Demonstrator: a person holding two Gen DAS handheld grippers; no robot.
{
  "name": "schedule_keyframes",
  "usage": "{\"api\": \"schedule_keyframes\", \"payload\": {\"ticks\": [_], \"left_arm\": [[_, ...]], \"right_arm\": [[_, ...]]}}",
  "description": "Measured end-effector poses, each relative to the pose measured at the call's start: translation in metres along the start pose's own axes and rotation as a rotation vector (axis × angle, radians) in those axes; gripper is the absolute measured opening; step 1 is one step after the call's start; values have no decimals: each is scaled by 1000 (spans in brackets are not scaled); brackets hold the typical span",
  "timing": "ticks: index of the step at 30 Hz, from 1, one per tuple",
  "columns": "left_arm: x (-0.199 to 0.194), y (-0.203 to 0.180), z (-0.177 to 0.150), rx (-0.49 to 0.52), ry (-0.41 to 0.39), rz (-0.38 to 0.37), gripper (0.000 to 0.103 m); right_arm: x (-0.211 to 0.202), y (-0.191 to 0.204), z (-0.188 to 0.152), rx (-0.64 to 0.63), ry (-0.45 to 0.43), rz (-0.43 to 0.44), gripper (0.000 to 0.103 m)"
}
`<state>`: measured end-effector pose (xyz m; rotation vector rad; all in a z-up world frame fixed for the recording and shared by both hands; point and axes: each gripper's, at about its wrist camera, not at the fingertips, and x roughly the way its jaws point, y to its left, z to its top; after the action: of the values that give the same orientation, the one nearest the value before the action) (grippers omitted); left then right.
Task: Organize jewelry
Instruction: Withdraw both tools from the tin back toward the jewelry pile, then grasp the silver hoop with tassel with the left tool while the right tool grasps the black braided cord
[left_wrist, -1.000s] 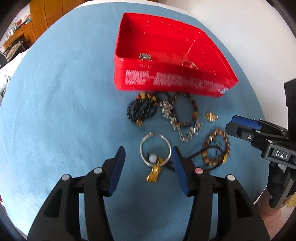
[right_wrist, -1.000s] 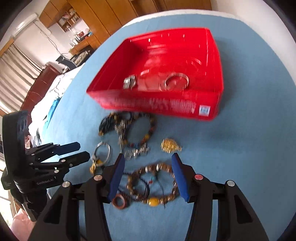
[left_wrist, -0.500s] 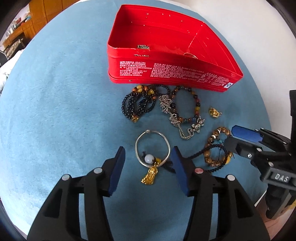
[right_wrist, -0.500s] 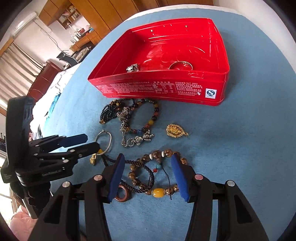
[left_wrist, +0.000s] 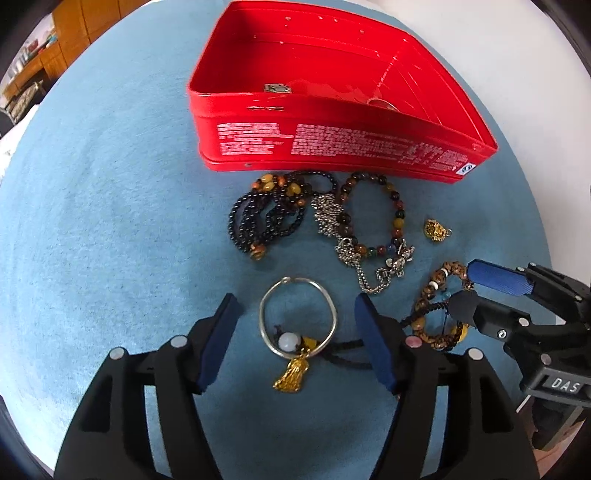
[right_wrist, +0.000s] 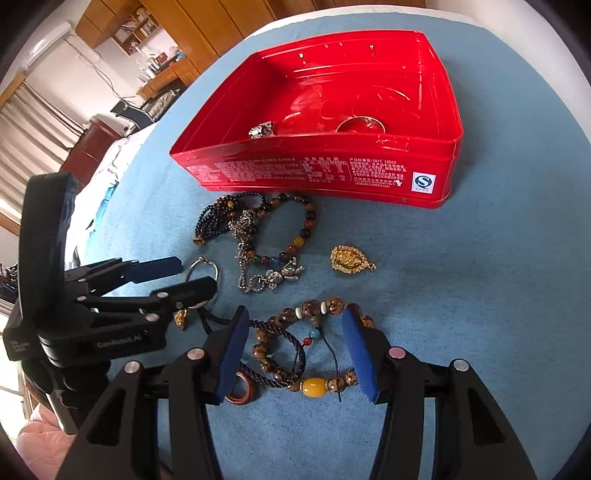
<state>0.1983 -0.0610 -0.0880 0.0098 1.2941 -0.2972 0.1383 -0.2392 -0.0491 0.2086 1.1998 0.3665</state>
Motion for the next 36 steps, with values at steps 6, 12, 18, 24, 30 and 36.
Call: {"api": "schedule_keyframes", "payload": {"ticks": [6,12,18,24,30,36], "left_arm": [[12,-12,3,23,0,37,61],[18,-20,2,36,-13,47,45],[6,-16,-9,24,-37,-9,45],[-25,-4,-30,26,-102,-42,45],[-51,-1,-40,21,-157,-90,45],[-40,9,-41,10,-141,-93,45]], "right_arm": [[1,-3,2,8,-1,-1,53],[2,-2,3,8,0,4,53],[0,-2,1,8,-4,4,53],[-2,2,-1,3,-9,6,53],[-4,7,-4,-5,-9,13,53],[0,16,-7,-35,7,38,53]]}}
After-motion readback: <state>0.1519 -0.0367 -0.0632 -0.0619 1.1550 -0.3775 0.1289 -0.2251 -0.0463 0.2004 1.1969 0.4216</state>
